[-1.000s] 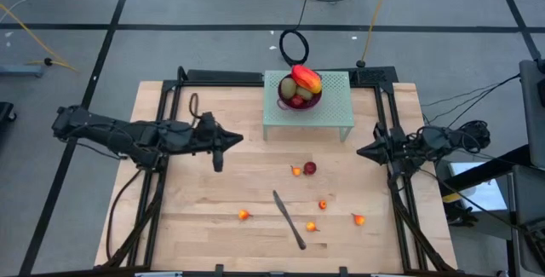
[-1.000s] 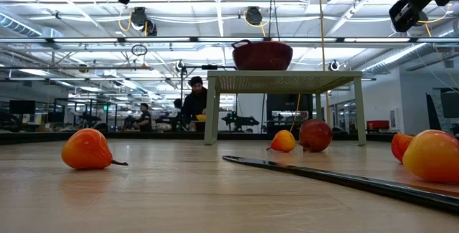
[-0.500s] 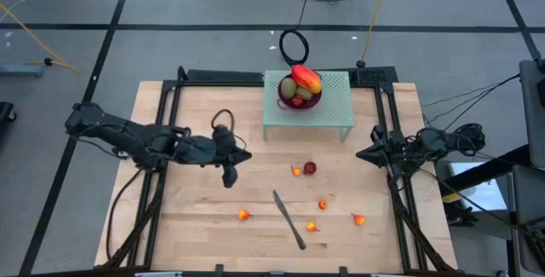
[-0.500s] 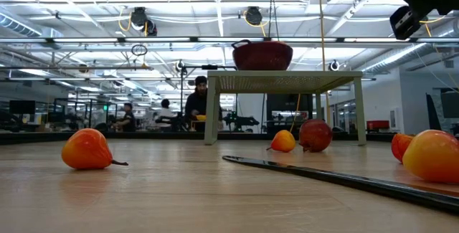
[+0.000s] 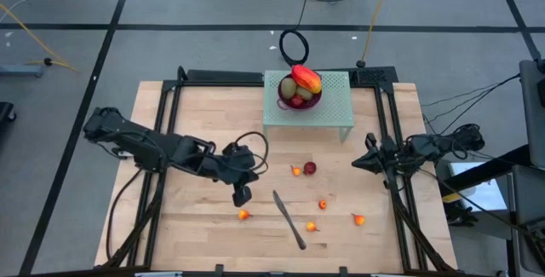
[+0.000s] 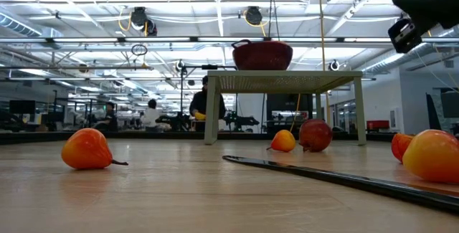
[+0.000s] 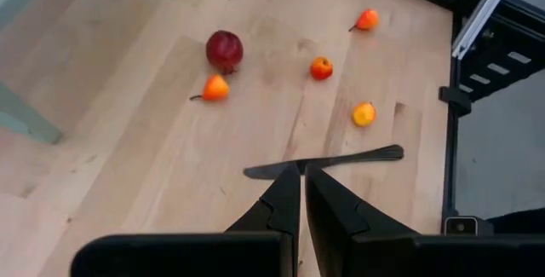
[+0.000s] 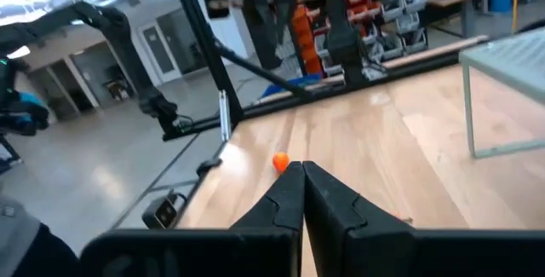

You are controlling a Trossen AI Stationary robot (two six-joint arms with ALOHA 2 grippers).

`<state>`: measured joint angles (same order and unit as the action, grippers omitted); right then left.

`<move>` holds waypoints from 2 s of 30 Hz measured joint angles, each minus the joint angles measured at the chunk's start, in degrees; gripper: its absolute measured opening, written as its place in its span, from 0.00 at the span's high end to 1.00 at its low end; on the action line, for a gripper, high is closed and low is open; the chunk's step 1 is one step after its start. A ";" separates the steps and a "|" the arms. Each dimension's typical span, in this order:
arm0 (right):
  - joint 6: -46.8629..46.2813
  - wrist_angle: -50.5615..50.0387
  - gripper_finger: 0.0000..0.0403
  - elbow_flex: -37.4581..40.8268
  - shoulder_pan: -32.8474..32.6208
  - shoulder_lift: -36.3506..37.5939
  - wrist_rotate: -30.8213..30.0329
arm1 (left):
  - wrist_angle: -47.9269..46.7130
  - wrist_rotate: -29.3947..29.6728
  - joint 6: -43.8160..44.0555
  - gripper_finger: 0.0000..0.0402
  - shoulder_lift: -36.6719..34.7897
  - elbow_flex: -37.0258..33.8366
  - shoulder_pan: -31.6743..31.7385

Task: Pick & Place Fruit
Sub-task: Put the orange pear into the violet strainer bowl on the shelf

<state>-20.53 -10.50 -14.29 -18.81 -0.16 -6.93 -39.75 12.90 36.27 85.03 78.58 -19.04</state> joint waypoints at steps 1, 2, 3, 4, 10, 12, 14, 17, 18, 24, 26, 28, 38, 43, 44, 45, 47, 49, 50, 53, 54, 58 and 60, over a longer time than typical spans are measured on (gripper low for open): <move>0.06 0.00 1.00 0.52 0.00 0.00 -0.11 | 0.06 0.01 0.50 0.95 0.21 0.12 -0.15; 0.40 0.00 1.00 0.95 0.00 0.00 -0.29 | 0.03 0.00 1.20 0.95 0.30 0.12 -0.32; 1.03 0.00 1.00 1.37 0.00 0.00 -0.31 | -0.08 0.00 2.06 0.95 0.31 0.12 -0.47; 1.72 0.04 1.00 1.83 0.00 0.00 -0.33 | -0.04 -0.01 2.85 0.95 0.31 0.12 -0.60; 2.13 0.05 1.00 4.51 0.00 -0.01 -0.38 | -0.02 0.02 7.92 0.95 0.26 0.12 -1.50; 2.13 0.11 1.00 5.23 0.00 0.00 -0.45 | -0.01 0.01 9.20 0.95 0.26 0.12 -1.83; 2.16 1.51 1.00 5.85 0.00 -0.04 -0.42 | 0.12 -0.59 10.25 0.98 0.75 0.14 -2.01; 2.77 4.17 1.00 6.71 0.00 0.00 -0.44 | -0.46 -2.97 13.12 0.99 1.08 0.12 -2.15; 3.42 4.48 1.00 6.78 0.00 0.00 -0.44 | -0.11 -3.76 14.16 0.99 1.41 0.12 -2.16; 7.51 5.95 1.00 6.96 0.00 0.00 -0.46 | 0.67 -8.36 21.09 0.99 3.16 0.18 -2.63; 7.75 5.95 1.00 6.96 0.00 -0.02 -0.46 | -0.16 -8.93 24.10 0.99 3.44 0.10 -3.21; 7.77 5.86 1.00 6.96 0.00 -0.07 -0.46 | 0.54 -9.54 27.41 1.00 4.39 0.14 -3.48; 7.76 5.86 1.00 6.96 0.01 -0.07 -0.46 | 0.27 -8.72 42.83 1.00 7.57 0.16 -7.85; 7.75 5.79 1.00 6.96 0.02 -0.11 -0.42 | 1.05 -5.94 47.66 1.00 9.57 0.36 -10.79; 7.75 5.84 1.00 6.96 0.00 -0.11 -0.46 | 0.85 -5.67 48.27 1.00 10.07 0.37 -11.42; 7.75 5.81 1.00 6.96 0.02 -0.11 -0.45 | 0.53 -5.54 48.87 1.00 10.85 0.56 -11.70; 7.75 5.87 1.00 6.96 0.02 -0.11 -0.48 | 1.72 -5.37 49.89 1.00 12.33 1.46 -12.42; 7.75 5.78 1.00 6.96 0.02 -0.09 -0.48 | 1.67 -5.39 49.97 1.00 13.90 2.20 -13.11; 7.75 5.70 1.00 6.96 0.02 -0.14 -0.44 | 0.97 -5.38 49.89 1.00 14.76 2.63 -13.22; 7.75 5.82 1.00 6.96 0.02 -0.11 -0.46 | -1.45 -5.43 49.59 1.00 17.03 4.74 -13.25; 7.75 5.81 1.00 6.96 0.02 -0.14 -0.45 | -2.31 -5.35 49.59 1.00 17.71 5.46 -13.21; 7.75 5.88 1.00 6.96 0.02 -0.13 -0.46 | -4.57 -5.60 49.79 1.00 20.30 8.68 -13.22; 7.75 5.90 1.00 6.96 0.02 -0.13 -0.46 | -5.66 -5.73 50.25 1.00 21.06 9.98 -13.41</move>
<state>-12.78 -4.60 -7.33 -18.79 -0.29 -7.40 -45.41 7.16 86.53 106.09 88.55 -32.45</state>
